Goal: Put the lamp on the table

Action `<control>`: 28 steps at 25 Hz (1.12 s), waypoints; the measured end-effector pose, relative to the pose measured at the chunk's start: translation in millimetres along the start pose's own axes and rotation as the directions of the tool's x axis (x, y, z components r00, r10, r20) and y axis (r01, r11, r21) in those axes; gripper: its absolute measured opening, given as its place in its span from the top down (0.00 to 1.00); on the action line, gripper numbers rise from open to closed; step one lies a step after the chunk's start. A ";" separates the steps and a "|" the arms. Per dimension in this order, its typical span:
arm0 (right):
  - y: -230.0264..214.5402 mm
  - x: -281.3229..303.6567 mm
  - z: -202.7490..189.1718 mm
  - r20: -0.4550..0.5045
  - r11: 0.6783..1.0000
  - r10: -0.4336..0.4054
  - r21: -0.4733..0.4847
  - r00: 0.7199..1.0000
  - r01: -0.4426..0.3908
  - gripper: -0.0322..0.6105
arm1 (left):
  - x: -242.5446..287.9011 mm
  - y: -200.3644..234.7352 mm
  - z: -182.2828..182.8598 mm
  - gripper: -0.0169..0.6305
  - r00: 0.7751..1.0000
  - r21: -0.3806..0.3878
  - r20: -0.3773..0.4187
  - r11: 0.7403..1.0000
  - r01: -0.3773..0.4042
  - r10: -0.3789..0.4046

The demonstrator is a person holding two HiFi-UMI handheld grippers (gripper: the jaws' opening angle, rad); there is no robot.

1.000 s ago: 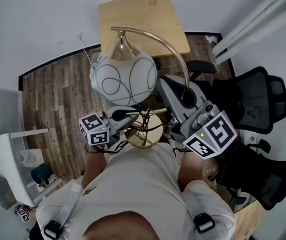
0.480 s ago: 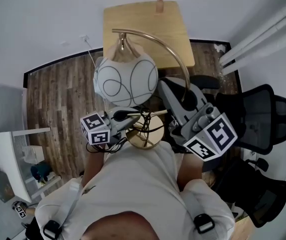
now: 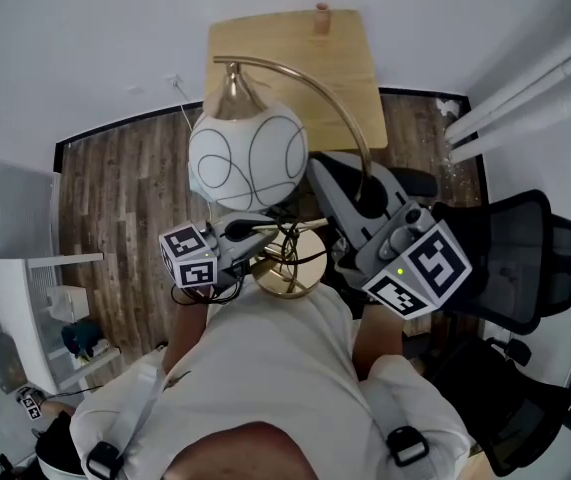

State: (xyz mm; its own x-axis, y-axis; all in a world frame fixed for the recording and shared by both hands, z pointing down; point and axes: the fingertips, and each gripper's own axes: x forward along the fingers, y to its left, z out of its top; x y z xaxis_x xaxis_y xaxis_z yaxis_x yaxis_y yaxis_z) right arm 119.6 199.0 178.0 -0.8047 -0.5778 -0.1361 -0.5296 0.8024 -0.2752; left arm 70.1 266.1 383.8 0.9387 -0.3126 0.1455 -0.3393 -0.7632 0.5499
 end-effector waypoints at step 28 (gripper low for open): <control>-92.0 79.0 1.6 -0.006 1.000 -0.015 0.000 1.000 0.015 0.95 | 23.1 103.1 58.6 0.97 0.999 0.007 -0.031 1.000 0.026 -0.026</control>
State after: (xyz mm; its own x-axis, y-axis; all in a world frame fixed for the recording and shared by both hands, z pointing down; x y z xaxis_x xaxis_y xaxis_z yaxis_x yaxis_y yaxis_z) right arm 105.2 79.4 191.0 -0.7984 -0.5888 -0.1264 -0.5415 0.7938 -0.2769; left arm 53.2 147.1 395.7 0.9487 -0.2750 0.1562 -0.3149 -0.7754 0.5474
